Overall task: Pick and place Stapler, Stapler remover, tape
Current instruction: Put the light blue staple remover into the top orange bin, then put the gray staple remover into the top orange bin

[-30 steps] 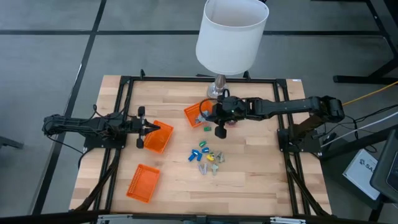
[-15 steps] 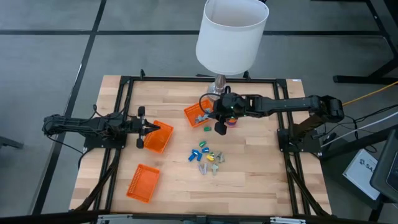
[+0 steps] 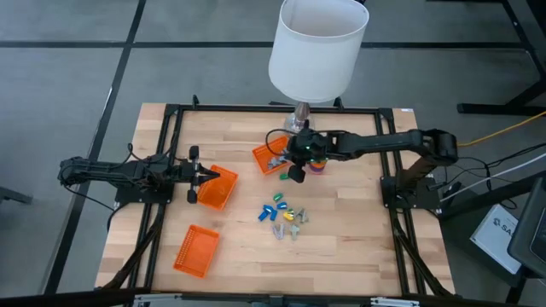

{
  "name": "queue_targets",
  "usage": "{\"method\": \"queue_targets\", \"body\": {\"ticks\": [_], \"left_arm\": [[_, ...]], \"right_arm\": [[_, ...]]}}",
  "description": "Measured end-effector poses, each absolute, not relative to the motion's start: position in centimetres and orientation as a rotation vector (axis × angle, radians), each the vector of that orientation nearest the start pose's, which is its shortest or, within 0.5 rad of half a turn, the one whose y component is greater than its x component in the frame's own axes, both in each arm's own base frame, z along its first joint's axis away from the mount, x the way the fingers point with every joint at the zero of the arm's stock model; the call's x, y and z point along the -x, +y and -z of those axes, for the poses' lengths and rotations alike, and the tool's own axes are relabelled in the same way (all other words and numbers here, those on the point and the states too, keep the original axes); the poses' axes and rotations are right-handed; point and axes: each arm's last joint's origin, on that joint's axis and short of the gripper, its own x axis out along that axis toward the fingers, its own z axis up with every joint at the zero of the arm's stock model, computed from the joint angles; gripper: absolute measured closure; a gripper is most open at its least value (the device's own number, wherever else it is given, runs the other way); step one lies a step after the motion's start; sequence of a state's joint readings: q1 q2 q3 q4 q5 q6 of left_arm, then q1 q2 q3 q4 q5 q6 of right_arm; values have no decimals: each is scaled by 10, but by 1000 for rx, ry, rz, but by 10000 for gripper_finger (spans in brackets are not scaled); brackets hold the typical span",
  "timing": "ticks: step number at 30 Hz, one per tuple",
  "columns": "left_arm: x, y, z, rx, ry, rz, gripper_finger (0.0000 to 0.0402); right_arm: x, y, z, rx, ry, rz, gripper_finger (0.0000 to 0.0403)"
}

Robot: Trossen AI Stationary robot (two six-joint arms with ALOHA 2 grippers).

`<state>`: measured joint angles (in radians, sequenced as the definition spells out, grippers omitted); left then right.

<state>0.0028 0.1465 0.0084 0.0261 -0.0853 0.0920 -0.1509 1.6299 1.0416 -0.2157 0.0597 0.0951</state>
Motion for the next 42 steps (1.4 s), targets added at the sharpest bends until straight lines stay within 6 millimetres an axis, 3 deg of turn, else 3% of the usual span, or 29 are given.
{"method": "queue_targets", "body": {"ticks": [6,18,34,42], "left_arm": [[-106,3,-157,-97,116,-82,390],[-106,3,-157,-97,116,-82,391],[-106,3,-157,-97,116,-82,389],[-106,3,-157,-97,116,-82,391]], "right_arm": [[-351,-58,-192,-80,766,224,402],[-352,-91,-188,-88,723,302,395],[-351,-93,-188,-58,727,377,338],[-351,-91,-188,-131,717,345,300]]}}
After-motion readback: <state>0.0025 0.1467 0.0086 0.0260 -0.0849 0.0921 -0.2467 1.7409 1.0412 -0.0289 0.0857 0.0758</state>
